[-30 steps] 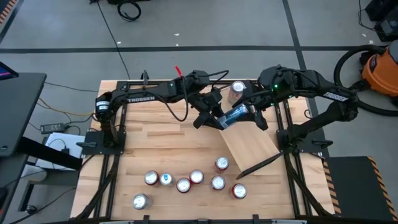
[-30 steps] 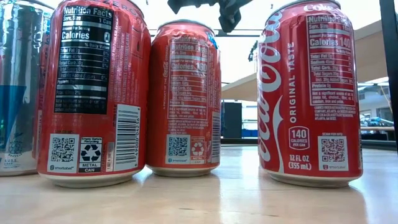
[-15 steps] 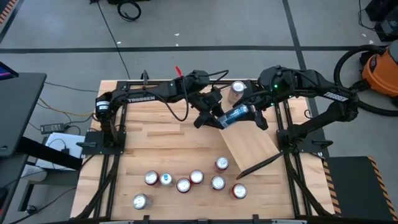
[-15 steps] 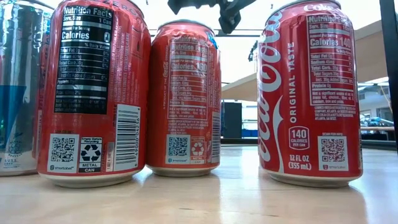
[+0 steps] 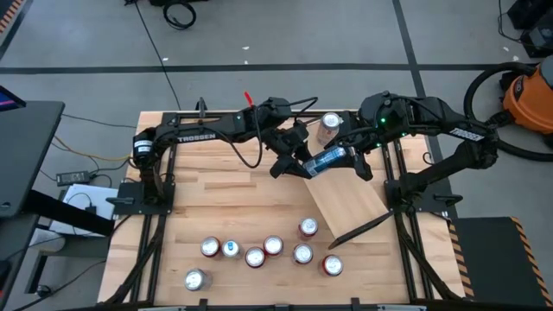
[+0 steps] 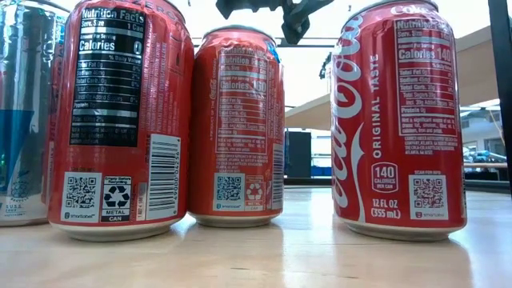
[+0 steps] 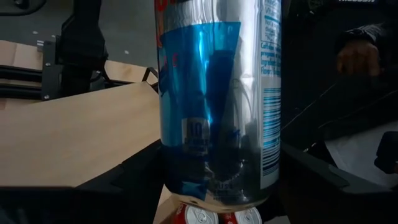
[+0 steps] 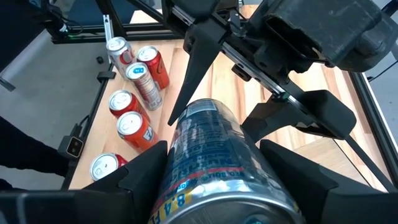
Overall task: Place canned beverage on shelf
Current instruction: Put the top blue soda can on the shelf
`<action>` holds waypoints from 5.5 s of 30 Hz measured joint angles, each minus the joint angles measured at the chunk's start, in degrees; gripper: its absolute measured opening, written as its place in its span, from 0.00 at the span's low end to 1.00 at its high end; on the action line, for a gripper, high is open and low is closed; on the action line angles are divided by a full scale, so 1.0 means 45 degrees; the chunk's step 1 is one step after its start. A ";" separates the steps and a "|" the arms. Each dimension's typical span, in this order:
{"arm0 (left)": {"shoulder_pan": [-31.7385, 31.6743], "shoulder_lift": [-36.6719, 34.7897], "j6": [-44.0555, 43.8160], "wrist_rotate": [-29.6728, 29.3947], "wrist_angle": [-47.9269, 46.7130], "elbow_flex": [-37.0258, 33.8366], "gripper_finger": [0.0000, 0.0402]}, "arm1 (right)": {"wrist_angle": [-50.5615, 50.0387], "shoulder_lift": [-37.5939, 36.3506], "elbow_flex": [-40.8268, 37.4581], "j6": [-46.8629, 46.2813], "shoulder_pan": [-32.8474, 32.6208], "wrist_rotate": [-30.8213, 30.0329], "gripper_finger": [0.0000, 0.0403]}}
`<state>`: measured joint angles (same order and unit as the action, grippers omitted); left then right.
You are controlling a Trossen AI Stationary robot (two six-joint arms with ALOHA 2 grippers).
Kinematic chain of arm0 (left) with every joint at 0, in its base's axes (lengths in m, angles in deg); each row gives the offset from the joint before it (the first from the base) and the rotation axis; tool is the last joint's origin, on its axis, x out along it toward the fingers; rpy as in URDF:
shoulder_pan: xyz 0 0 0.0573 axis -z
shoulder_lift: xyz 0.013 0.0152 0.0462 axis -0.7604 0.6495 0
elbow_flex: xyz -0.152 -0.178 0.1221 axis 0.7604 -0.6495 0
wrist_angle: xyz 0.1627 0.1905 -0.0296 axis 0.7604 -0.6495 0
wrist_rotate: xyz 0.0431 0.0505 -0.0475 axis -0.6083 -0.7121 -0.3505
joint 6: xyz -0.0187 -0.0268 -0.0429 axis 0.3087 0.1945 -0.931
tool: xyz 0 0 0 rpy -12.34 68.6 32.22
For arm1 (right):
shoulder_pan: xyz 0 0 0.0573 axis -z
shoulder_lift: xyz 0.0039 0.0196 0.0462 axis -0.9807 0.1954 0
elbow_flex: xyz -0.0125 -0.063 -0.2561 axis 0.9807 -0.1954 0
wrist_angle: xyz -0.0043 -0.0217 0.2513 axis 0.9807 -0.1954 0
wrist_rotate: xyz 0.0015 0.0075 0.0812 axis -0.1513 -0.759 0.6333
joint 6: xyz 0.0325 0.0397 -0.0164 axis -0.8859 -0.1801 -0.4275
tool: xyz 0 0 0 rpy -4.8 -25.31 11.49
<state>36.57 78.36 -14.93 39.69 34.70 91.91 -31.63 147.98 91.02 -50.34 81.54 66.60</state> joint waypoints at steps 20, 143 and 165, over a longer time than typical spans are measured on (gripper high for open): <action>0.0510 0.0588 0.1718 -0.1783 0.0253 -0.0014 0.67 | -0.0539 0.0421 -0.0005 -0.0101 0.0050 0.0058 0.62; -0.0092 -0.0991 0.2096 -0.7223 -0.6272 0.0000 0.79 | -0.3592 0.1661 -0.1739 0.4468 0.3753 -0.1429 0.62; -0.0092 -0.0976 0.2096 -0.7198 -0.6306 0.0000 0.79 | -0.3596 0.1651 -0.1749 0.4670 0.4099 -0.1243 0.69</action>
<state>36.15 73.97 -5.50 7.30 6.33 91.91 -47.81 155.41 83.15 -29.33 99.99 61.00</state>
